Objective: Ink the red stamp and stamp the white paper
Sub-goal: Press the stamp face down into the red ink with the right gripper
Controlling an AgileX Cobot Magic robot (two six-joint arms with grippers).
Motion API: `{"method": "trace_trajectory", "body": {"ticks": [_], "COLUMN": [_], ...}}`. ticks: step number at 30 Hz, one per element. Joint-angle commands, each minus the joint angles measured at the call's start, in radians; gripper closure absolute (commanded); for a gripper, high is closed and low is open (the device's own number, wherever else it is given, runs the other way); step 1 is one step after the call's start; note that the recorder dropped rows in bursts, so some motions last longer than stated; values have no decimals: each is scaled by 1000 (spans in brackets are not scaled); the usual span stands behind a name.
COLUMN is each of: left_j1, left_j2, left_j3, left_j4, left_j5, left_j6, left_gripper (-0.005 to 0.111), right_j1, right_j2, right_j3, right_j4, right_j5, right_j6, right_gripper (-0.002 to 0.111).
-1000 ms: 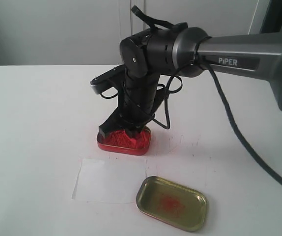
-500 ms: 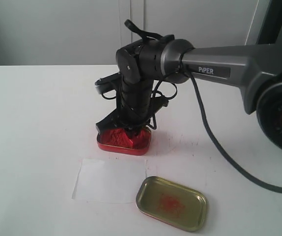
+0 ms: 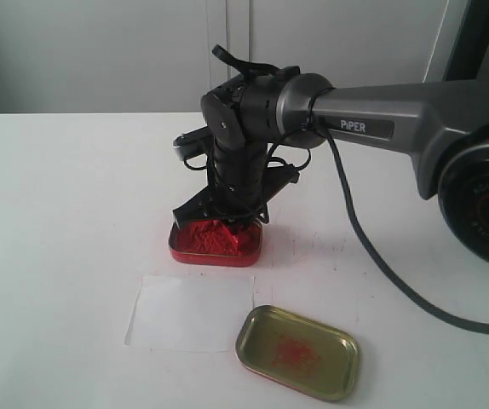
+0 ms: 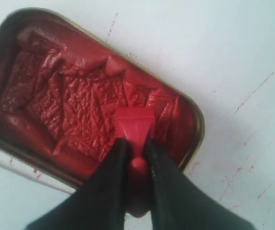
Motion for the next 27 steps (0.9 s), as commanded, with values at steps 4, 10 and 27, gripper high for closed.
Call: {"method": "trace_trajectory", "body": {"ticks": [4,10,27], "left_j1": [2,2,2], "left_j2": [-3,-3,-3], "left_j3": [3,3,3], "left_j4": [-3,-3,-3], "left_j5": [-3,-3,-3], "left_j6": [3,3,3], "left_gripper": [107,107,107], "right_j1": [-7,-7,-7], "right_j2": [-1,-3,48], "right_j3": [-9,-34,-99], "right_j4": [-3,39,62], "right_j5": [-1,10,75], "right_j6": [31,55,75], "right_gripper": [108,108,108]}}
